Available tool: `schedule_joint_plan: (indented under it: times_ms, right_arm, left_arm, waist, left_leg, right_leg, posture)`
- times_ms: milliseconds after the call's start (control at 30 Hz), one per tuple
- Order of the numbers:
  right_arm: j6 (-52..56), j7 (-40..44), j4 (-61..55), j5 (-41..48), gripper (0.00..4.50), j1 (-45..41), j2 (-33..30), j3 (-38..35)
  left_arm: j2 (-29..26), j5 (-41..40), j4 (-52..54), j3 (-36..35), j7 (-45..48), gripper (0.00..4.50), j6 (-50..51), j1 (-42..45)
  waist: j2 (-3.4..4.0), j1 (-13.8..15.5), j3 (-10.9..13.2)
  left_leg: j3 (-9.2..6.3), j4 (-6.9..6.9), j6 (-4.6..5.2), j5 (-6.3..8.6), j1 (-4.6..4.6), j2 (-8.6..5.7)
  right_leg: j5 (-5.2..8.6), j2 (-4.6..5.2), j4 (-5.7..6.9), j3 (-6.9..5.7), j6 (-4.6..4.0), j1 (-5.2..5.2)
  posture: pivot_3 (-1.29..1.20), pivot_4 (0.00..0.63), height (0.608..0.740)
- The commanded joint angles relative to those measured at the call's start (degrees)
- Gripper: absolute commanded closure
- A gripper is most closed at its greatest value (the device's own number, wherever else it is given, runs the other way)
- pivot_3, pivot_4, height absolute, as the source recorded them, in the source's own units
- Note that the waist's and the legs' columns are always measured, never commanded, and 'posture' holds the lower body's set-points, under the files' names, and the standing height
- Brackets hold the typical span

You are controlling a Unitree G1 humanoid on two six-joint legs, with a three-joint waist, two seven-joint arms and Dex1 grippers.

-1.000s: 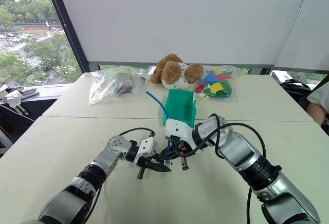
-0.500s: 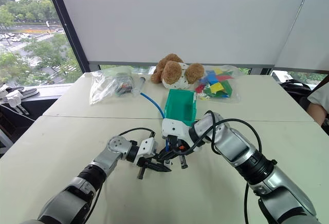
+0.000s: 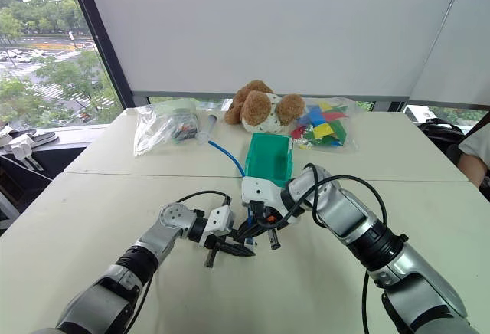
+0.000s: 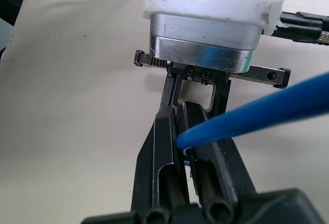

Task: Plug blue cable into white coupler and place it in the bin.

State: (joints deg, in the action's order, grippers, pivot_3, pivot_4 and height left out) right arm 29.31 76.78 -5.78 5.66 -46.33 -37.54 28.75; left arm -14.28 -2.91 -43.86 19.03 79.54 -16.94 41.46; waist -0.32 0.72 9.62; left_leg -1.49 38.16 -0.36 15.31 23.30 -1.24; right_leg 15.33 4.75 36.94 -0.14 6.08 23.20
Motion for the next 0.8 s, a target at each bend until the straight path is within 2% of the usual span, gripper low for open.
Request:
schedule_joint_plan:
  times_ms: [33, 367, 567, 633, 667, 733, 800]
  right_arm:
    - [-0.2, -0.5, 0.1, -1.3, 4.50, 0.9, 0.3, 0.6]
    - [0.3, -2.2, -0.1, -2.4, 4.50, 6.5, 0.5, 2.2]
    - [1.5, -3.6, -0.7, -1.6, 4.50, 6.8, 0.8, 0.5]
    - [1.9, -3.8, -0.8, -1.3, 4.50, 6.6, 0.9, -0.2]
    - [2.1, -3.9, -0.9, -1.1, 4.50, 6.5, 1.0, -0.6]
    - [2.5, -4.4, -0.9, -0.8, 4.50, 6.2, 1.1, -1.6]
    - [2.9, -5.0, -0.9, -0.3, 4.50, 5.9, 1.1, -2.8]
  left_arm:
    - [0.1, 2.7, -1.2, 1.7, -1.2, 4.17, 0.5, -1.2]
    - [-0.1, 2.4, -0.7, 1.5, -1.2, 4.17, 1.1, -1.6]
    - [-1.0, 2.1, 0.4, 1.2, -1.2, 4.17, 1.7, -2.1]
    - [-1.5, 1.6, 1.3, 0.9, -0.8, 3.13, 2.3, -2.2]
    - [-1.7, 1.3, 1.9, 0.8, -0.5, 2.83, 2.6, -2.4]
    - [-2.4, 0.8, 3.2, 0.5, -0.1, 1.92, 3.2, -2.8]
    - [-3.4, 0.2, 5.0, 0.1, 0.3, 0.86, 3.4, -3.5]
  waist:
    - [0.00, 0.0, 0.0]
    - [-0.07, 0.0, -0.4]
    - [-0.09, -0.1, -0.5]
    - [-0.09, -0.1, -0.5]
    - [-0.09, -0.1, -0.5]
    - [-0.09, -0.2, -0.5]
    - [-0.09, -0.4, -0.5]
  left_leg:
    - [0.00, 0.00, 0.00, 0.00, 0.00, 0.00]
    - [-0.01, 0.00, 0.00, 0.00, -0.05, 0.00]
    - [-0.02, -0.01, 0.00, 0.00, -0.08, 0.01]
    - [-0.02, -0.02, 0.00, 0.00, -0.08, 0.02]
    - [-0.02, -0.02, 0.00, 0.00, -0.08, 0.03]
    - [-0.02, -0.04, -0.01, 0.01, -0.07, 0.04]
    - [-0.02, -0.08, 0.00, 0.01, -0.05, 0.05]
  right_leg:
    - [0.00, 0.00, 0.00, 0.00, 0.00, 0.00]
    - [0.00, 0.00, -0.03, 0.00, 0.00, -0.08]
    - [0.01, 0.00, -0.06, 0.00, -0.01, -0.11]
    - [0.01, 0.00, -0.06, 0.00, -0.01, -0.11]
    - [0.01, 0.00, -0.06, 0.00, -0.01, -0.10]
    - [0.01, 0.00, -0.06, 0.00, -0.01, -0.07]
    - [0.01, -0.01, -0.06, 0.00, -0.01, -0.02]
  posture:
    - [0.00, 0.150, 0.740]
    - [0.00, 0.150, 0.740]
    - [0.00, 0.150, 0.740]
    - [0.00, 0.150, 0.740]
    - [0.00, 0.150, 0.740]
    - [0.00, 0.150, 0.740]
    - [0.00, 0.150, 0.740]
